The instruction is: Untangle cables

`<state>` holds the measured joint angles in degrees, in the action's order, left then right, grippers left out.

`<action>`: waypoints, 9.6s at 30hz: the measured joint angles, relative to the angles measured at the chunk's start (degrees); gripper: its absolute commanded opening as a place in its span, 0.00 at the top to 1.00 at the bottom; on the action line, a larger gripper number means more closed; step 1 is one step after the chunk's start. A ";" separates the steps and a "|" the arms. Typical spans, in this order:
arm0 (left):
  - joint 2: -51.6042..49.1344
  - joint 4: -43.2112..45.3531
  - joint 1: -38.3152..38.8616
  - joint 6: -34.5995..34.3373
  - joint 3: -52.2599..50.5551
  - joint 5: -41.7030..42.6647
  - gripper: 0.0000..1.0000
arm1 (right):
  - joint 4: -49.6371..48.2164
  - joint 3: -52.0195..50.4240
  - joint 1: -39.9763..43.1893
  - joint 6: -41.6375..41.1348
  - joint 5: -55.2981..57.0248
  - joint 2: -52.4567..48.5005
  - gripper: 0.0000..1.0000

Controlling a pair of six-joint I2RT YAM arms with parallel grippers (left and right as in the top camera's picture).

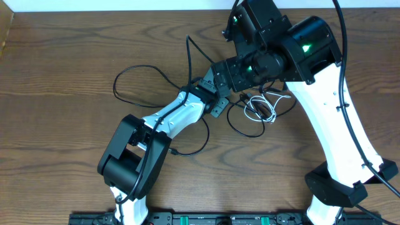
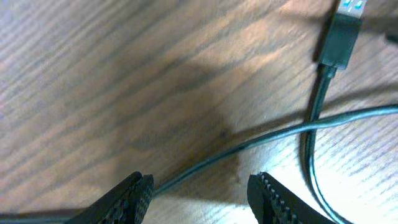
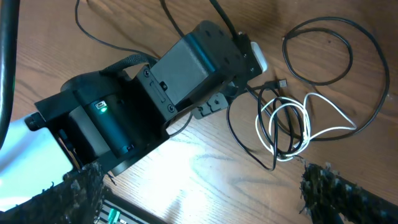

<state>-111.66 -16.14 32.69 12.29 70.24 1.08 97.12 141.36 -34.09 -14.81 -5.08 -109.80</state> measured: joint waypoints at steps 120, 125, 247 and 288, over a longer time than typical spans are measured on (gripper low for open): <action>29.03 -31.58 -41.86 -39.10 0.44 1.36 0.02 | -38.14 -32.89 0.63 27.82 2.99 -0.26 0.01; 29.05 -31.63 -41.86 -39.12 0.44 1.33 0.02 | -47.30 -42.38 0.66 34.77 3.41 -0.24 0.04; 29.05 -31.61 -41.86 -39.15 0.44 1.36 0.02 | -21.97 -13.94 6.86 25.94 3.37 9.14 0.34; 29.05 -31.63 -41.86 -39.30 0.44 1.36 0.02 | -3.28 -18.73 10.21 23.02 1.81 -20.15 0.62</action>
<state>-82.61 -47.77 -9.17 -27.00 70.67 2.44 93.84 122.63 -23.88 8.21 -3.27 -129.95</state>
